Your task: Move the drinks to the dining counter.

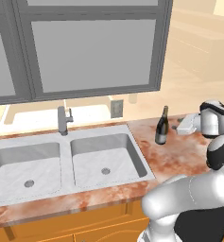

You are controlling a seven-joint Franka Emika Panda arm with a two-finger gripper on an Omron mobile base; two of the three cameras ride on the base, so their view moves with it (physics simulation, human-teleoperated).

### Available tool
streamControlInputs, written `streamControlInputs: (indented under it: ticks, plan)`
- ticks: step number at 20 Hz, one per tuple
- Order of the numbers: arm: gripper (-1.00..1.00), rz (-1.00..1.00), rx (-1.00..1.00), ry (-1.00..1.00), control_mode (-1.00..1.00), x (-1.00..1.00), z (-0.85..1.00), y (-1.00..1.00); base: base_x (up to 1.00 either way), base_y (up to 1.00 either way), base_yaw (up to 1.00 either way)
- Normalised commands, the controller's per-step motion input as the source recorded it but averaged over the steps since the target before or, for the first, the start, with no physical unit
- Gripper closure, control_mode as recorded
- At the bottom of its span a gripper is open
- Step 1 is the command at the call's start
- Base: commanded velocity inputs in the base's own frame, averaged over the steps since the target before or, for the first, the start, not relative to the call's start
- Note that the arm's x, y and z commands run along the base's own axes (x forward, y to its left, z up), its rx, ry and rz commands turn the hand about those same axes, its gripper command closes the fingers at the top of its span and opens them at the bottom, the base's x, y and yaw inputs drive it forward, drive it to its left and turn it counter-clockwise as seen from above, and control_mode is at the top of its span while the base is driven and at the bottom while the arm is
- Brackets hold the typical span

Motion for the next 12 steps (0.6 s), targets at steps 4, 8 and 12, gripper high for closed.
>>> streamControlInputs:
  ticks: [4, 8, 12]
  plan:
    - [-1.00, 0.00, 0.00, -0.01, -1.00, 0.06, -0.11, -0.01, 0.00, 0.00, 0.00]
    - [-1.00, 0.00, 0.01, -0.01, -1.00, 0.00, -0.10, 0.00, 0.00, 0.00, 0.00]
    - [-1.00, 0.00, 0.01, -0.01, -1.00, 0.00, -0.07, -0.01, 0.00, 0.00, 0.00]
